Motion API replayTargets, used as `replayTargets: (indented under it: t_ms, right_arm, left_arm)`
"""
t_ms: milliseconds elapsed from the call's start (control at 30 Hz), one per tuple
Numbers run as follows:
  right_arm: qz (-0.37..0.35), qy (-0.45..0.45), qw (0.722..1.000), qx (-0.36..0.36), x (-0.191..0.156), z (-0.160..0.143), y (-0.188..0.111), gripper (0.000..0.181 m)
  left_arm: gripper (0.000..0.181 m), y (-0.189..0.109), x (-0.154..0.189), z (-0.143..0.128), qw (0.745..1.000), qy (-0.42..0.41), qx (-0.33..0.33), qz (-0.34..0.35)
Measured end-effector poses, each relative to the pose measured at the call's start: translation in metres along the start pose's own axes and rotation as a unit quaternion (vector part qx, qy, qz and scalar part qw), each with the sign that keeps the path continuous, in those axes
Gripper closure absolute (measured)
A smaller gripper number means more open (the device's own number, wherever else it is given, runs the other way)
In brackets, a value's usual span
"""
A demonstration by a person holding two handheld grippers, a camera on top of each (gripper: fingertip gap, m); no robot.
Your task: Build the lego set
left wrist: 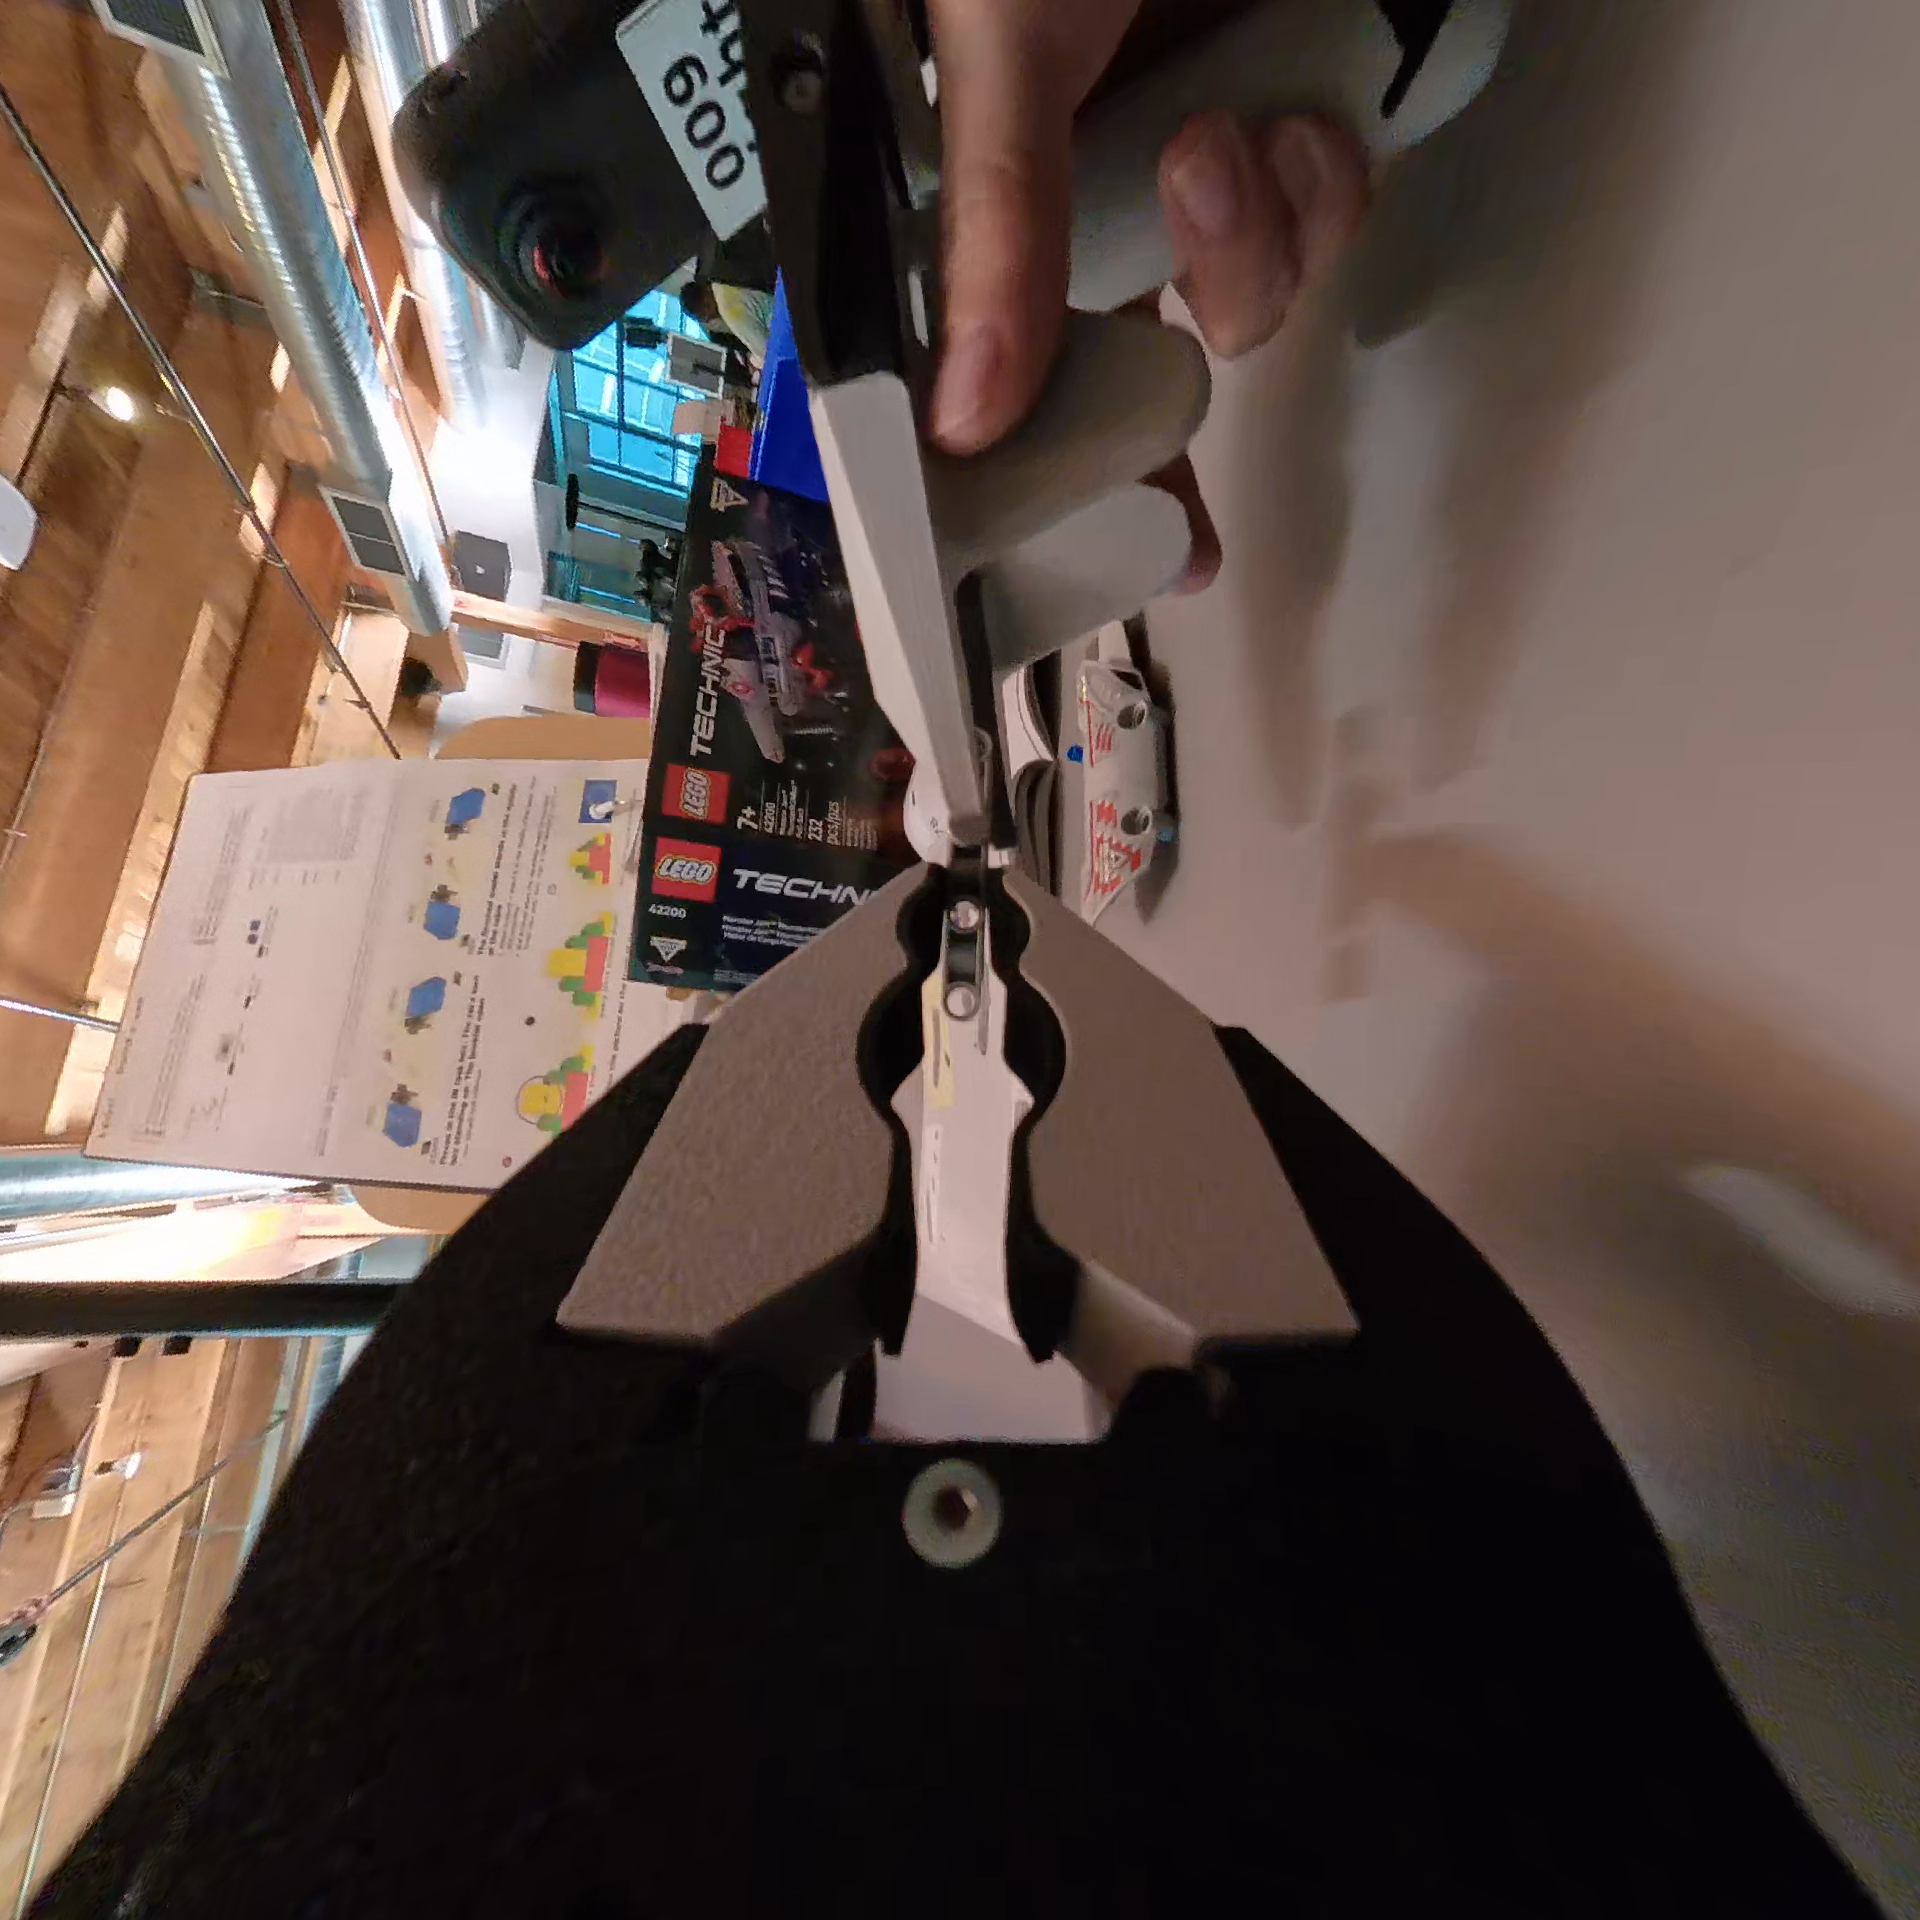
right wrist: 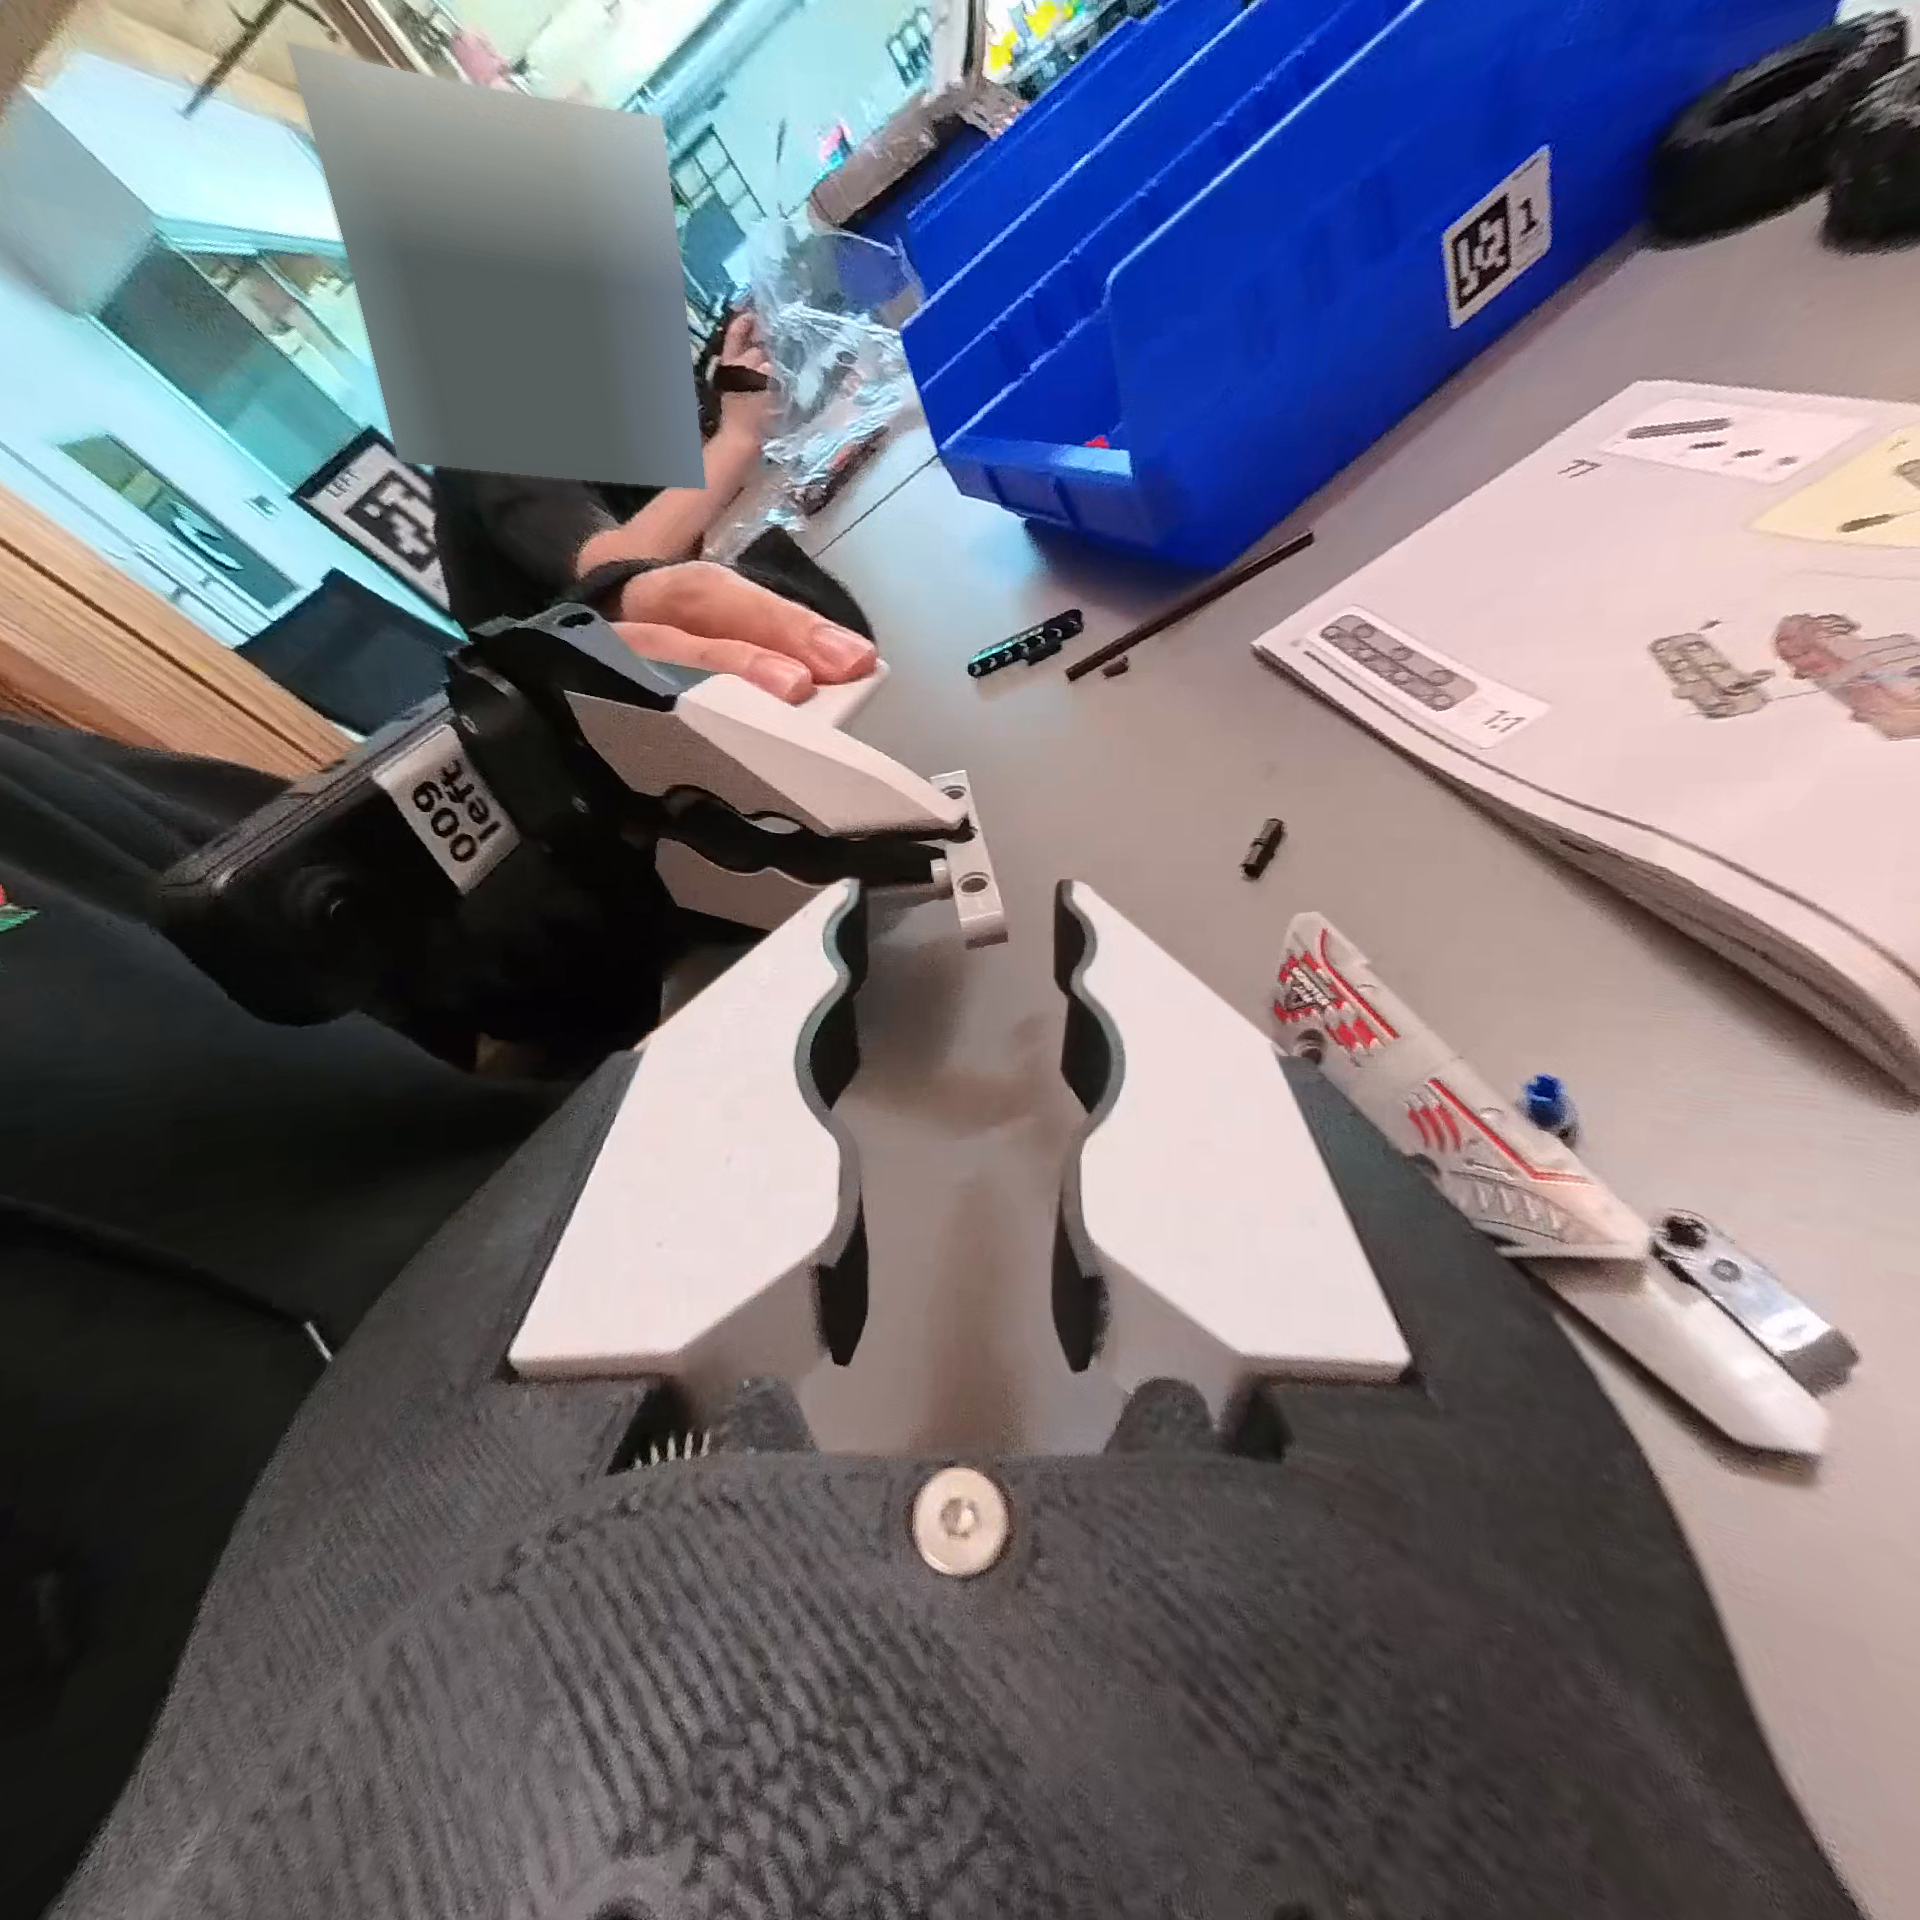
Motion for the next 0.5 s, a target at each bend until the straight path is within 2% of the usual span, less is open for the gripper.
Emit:
replayTargets:
  t_ms: [100,233,367,500]
  right_arm:
    - [-0.009,-0.025,1.000,-0.009,-0.001,-0.004,0.003,0.170]
    - [-0.041,-0.078,0.996,-0.012,-0.004,-0.005,0.003,0.173]
    - [-0.068,-0.151,0.986,-0.029,-0.013,-0.009,0.002,0.175]
    - [-0.085,-0.167,0.980,-0.069,-0.016,-0.014,0.008,0.175]
  left_arm:
    - [0.177,0.002,0.000,0.000,1.000,-0.005,0.000,0.002]
    - [0.176,0.003,0.001,-0.003,0.999,-0.029,0.012,-0.012]
    - [0.168,0.003,-0.001,-0.008,0.993,-0.101,0.026,-0.047]
    - [0.157,0.002,-0.001,-0.017,0.975,-0.182,0.035,-0.124]
Point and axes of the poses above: each gripper's, where its closed fingertips meet, y out along the fingers, z out of its top, x = y × z across the jaws, the point moved 10 cm from there along -y, back along the fingers
